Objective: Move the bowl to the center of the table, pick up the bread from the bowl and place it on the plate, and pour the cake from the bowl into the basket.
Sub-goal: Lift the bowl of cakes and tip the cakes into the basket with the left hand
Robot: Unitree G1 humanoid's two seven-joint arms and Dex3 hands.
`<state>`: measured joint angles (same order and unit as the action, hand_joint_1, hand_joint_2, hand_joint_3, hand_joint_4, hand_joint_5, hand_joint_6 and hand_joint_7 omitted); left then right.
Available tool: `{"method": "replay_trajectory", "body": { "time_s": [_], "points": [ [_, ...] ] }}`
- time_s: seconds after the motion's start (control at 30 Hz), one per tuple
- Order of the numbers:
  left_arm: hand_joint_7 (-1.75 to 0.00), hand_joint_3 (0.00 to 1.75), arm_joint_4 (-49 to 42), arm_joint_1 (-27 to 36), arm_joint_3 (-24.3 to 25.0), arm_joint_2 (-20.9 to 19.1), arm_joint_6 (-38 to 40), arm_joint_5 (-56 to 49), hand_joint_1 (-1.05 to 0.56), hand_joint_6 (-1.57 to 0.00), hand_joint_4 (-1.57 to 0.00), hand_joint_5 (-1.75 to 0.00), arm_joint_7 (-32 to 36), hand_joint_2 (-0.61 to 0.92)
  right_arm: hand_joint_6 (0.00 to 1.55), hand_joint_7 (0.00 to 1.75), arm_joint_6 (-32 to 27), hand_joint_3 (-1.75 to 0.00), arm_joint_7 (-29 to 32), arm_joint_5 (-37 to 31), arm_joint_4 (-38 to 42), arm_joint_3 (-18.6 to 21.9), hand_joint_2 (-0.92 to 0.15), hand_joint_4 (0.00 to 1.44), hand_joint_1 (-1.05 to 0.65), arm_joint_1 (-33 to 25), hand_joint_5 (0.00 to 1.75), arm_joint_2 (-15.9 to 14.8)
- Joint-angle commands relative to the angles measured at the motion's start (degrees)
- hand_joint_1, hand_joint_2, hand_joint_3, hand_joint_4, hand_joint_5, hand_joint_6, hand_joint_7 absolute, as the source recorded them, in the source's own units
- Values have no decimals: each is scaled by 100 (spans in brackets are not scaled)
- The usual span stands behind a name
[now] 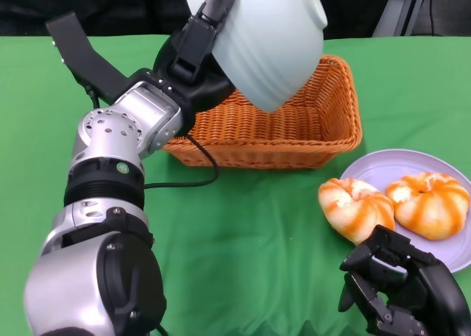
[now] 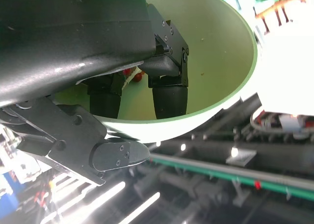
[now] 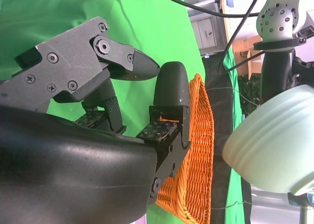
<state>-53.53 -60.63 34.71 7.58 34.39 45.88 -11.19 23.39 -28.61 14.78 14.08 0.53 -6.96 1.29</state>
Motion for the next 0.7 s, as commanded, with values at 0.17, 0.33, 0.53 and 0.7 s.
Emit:
{"method": "replay_trajectory", "body": {
  "time_s": [0.17, 0.33, 0.53, 0.7],
  "points": [
    [-153, 69, 120, -143, 74, 12, -107, 117, -21, -66, -71, -168, 361, 92, 59, 139, 94, -91, -8, -38, -8, 2, -60, 66, -11, -25, 164, -116],
    [-160, 72, 72, -167, 147, 17, -126, 153, -18, -62, -67, -173, 484, 92, 61, 138, 101, -89, 14, -56, 19, 15, -60, 67, -14, -21, 162, -115],
    [-160, 67, 108, -100, 52, 6, -193, 61, -18, -63, -70, -171, 201, 92, 59, 137, 154, -90, -92, -17, 104, 22, -61, 65, -10, 8, 163, -127],
    [-162, 64, 39, 33, -34, -22, -295, 160, -20, -60, -61, -174, -1026, 91, 58, 136, 191, -90, -148, 0, 141, 25, -61, 64, -8, 21, 164, -113]
  ]
}}
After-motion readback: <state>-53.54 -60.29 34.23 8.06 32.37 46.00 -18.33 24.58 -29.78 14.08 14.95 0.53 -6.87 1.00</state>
